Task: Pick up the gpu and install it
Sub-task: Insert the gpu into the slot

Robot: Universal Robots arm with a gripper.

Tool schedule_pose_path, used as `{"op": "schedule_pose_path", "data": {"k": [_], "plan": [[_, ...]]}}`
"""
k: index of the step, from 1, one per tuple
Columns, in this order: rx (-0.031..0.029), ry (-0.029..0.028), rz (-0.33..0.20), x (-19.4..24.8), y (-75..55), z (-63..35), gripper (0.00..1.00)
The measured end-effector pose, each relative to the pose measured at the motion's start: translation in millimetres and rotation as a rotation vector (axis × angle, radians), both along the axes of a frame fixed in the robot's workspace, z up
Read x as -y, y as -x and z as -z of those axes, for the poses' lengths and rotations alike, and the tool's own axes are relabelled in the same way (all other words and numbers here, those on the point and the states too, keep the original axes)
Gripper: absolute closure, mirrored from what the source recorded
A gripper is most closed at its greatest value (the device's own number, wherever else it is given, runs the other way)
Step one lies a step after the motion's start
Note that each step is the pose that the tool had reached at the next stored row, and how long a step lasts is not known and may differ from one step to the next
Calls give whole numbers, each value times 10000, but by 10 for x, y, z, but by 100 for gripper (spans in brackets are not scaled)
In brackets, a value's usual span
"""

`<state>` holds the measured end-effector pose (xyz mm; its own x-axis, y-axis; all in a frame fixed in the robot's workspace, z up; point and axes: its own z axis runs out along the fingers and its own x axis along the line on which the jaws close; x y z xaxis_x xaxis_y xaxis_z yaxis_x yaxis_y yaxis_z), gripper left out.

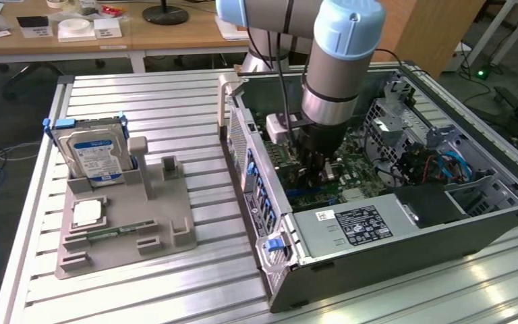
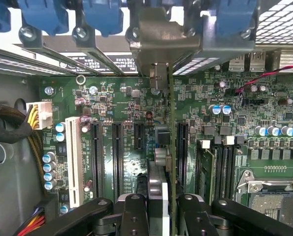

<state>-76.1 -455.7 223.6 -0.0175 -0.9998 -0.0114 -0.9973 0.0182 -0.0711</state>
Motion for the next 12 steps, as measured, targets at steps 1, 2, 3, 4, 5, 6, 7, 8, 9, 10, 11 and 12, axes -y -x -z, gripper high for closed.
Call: {"op": "schedule_pose_path", "data": {"k": [1, 2, 3, 4, 5, 6, 7, 8, 9, 10, 11, 12], "plan": [[0, 0, 0, 0, 0, 5, 72], [-1, 0, 1, 0, 0, 9, 72], [-2, 1, 0, 0, 0, 11, 72], [-1, 1, 1, 0, 0, 14, 72], [-2, 0, 1, 0, 0, 16, 72], [-1, 0, 0, 0, 0, 18, 72], [-2, 0, 1, 0, 0, 20, 72], [-2, -1, 0, 0, 0, 23, 72], [-1, -2, 1, 0, 0, 27, 72], [-3, -1, 0, 0, 0, 30, 72], [-5, -1, 0, 0, 0, 35, 72], [-7, 0, 0, 0, 0, 38, 72]]}}
